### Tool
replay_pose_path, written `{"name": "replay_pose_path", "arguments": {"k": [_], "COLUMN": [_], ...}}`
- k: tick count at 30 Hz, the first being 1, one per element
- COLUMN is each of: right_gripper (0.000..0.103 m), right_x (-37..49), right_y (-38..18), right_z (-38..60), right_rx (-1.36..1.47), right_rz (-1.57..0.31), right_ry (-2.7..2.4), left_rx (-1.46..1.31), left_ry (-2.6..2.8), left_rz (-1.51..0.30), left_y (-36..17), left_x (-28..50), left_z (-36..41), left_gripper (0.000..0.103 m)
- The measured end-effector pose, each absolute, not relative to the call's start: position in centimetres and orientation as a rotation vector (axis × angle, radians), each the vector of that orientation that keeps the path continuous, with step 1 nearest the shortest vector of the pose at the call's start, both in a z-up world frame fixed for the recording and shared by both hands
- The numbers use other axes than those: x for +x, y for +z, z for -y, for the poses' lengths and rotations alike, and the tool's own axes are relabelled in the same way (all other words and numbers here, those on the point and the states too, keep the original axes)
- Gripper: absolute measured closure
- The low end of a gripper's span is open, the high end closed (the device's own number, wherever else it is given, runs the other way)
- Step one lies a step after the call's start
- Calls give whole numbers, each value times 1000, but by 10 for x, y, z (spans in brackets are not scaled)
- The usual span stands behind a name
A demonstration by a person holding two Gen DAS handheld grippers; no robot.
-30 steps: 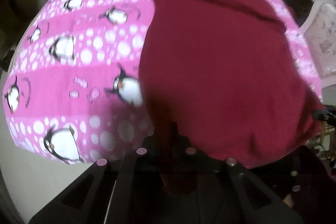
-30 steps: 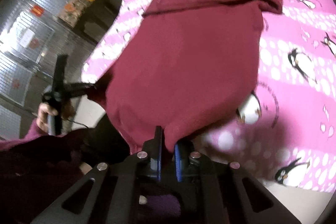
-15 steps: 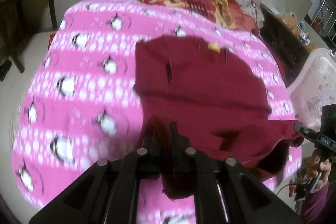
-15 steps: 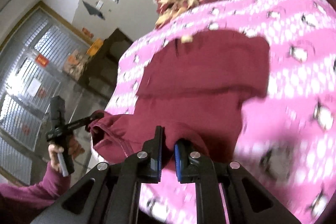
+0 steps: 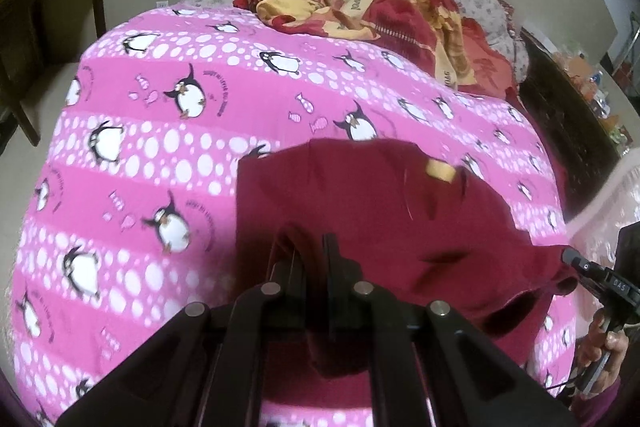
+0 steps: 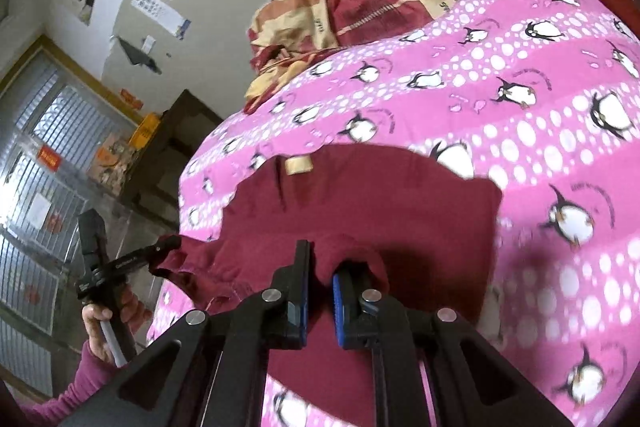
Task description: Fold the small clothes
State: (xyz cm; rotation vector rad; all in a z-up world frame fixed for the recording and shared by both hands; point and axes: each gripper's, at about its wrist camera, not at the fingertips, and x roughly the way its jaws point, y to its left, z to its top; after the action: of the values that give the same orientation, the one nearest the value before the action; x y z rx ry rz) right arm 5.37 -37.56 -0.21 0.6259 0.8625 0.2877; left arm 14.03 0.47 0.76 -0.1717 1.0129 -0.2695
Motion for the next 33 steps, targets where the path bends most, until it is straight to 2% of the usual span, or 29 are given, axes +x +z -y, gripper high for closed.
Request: {"name": "replay_pose_path", "arguments": {"k": [8, 10, 11, 12, 14, 15, 16, 18, 20, 24, 29, 33], "right_gripper": [91, 85, 79, 74, 42, 38, 37, 37, 38, 38, 39, 39], "right_x": [112, 108, 106, 102, 90, 84, 81, 77, 73, 78, 124, 175], "right_y": [-33, -29, -27, -24, -15, -11, -9, -6, -3, -11, -39, -30], "right_z": [392, 392, 392, 390, 393, 398, 404, 408, 395, 327, 271, 294], "right_rx": [647, 626, 615, 597, 573, 582, 602, 644, 619, 319, 112, 194], "right_rz": [-942, -916, -906, -896, -841, -801, -784, -786, -788, -928, -1060, -934], "right_ry": [202, 206, 206, 200, 141, 116, 98, 122, 198, 342, 380, 166], "left_rx": [-216, -244, -259, -262, -234, -213, -193, -199, -233, -151, -81, -83], "left_ry": [-267, -292, -320, -334, -348, -335, -309, -289, -285, -281, -286, -292], "left_rz": [-1036, -1043, -1040, -1035, -1017, -1001, -976, -927, -909, -898, -932, -974], "left_y": [-20, -23, -22, -21, -17, -14, -10, -1, 4, 6, -7, -19], "left_x": [185, 188, 187, 185, 180, 178, 177, 175, 174, 162, 147, 148], "left_z": [4, 2, 1, 1, 2, 3, 2, -3, -10, -9, -10, -3], "left_gripper": [94, 79, 73, 63, 56, 47, 39, 35, 35, 35, 35, 35]}}
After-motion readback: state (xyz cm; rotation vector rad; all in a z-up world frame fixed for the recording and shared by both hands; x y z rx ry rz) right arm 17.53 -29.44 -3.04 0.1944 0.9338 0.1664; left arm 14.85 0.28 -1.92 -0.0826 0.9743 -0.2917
